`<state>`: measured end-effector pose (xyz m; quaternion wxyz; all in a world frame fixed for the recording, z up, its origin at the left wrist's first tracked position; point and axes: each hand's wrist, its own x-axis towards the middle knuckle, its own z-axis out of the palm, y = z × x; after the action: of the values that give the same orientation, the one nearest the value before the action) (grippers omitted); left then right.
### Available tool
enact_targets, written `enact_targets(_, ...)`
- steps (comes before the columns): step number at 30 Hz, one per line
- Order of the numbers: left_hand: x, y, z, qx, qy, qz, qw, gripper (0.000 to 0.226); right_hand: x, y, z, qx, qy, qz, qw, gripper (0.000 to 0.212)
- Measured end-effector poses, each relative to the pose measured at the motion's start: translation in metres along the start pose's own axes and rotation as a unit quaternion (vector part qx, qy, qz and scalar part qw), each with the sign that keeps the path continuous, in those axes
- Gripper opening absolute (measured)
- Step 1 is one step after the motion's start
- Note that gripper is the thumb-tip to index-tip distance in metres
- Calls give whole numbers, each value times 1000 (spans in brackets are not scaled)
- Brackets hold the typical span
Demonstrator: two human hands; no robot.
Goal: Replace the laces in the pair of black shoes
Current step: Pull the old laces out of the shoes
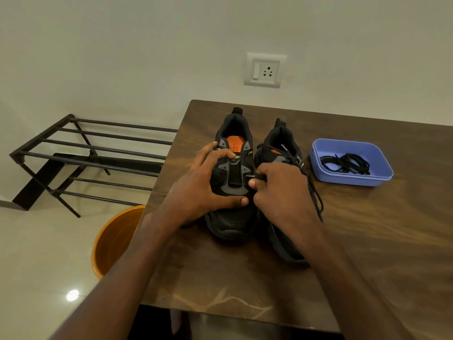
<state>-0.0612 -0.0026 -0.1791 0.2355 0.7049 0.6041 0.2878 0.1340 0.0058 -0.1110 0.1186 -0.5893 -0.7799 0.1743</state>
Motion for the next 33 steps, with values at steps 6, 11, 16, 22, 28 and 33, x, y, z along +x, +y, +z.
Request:
enact_targets(6,1,2,-2,6,-8,-13,1000,102,-3,27,-32,616,185,15,765,19)
enact_targets(11,2,2,0,9,-3,-10,1000,99,-2,17,-16,569,104,53,814,19)
enact_targets(16,0,-1,0,-1,0,10,1000,98,0,3,15,72,26,3,997,32)
enact_targets(22,2,-2,2,8,3,8,1000,99,7,-10,0,-32,-66,51,996,30)
enact_targets(28,2,-2,-1,1,-9,-9,1000,101,-2,16,-7,197,141,5,970,11)
enact_targets(33,1,0,0,2,-11,-16,1000,100,-6,16,-27,612,230,-26,756,19)
